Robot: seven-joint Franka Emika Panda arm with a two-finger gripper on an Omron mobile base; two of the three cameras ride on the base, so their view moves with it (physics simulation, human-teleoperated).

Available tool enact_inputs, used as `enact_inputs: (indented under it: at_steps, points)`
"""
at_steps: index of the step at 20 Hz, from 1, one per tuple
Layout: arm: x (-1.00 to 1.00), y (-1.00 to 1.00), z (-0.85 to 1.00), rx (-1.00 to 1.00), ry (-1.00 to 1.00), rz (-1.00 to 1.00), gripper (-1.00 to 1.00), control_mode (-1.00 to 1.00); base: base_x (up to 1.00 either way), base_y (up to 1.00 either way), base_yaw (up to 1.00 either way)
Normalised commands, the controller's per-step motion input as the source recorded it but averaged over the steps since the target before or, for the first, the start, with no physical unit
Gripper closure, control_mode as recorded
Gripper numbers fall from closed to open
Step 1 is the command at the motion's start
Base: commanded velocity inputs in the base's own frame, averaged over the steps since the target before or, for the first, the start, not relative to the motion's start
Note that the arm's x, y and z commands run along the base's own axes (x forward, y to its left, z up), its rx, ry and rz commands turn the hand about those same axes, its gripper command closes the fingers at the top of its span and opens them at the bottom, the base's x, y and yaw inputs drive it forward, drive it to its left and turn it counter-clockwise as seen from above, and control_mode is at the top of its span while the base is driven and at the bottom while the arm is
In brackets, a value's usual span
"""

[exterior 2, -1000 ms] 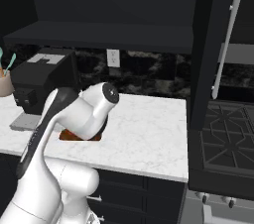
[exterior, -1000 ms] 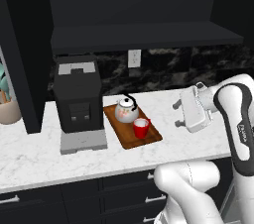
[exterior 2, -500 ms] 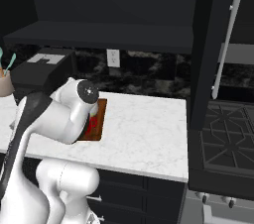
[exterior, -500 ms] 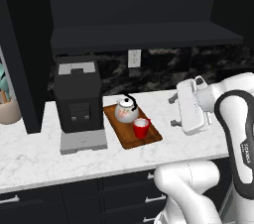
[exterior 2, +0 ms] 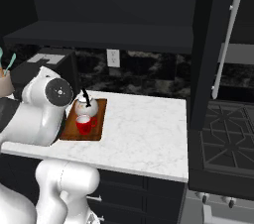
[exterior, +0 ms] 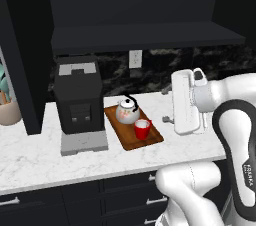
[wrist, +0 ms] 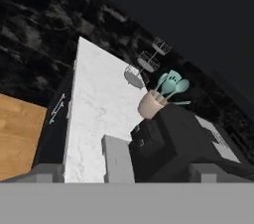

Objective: Pick the kettle from the counter and place it on the tray. Then pick the mug from the cabinet and place it on the tray. Then close the cabinet doors.

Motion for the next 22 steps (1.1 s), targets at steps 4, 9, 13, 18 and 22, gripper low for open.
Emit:
enact_inputs:
  at_steps: [4, 9, 13, 18, 22]
  points:
    - [-0.47, 0.4, 0.28, 0.0, -0.25, 0.09, -1.0, -1.0, 0.0, 0.0, 0.0]
    - [-0.53, 0.46, 0.22, 0.0, -0.31, 0.08, -1.0, -1.0, 0.0, 0.0, 0.0]
    - [-0.38, 0.5, 0.26, 0.0, -0.24, 0.04, -1.0, -1.0, 0.0, 0.0, 0.0]
    - [-0.32, 0.55, 0.32, -0.01, -0.16, 0.07, -1.0, -1.0, 0.0, 0.0, 0.0]
    - [-0.38, 0.53, 0.31, -0.03, -0.28, 0.04, -1.0, -1.0, 0.0, 0.0, 0.0]
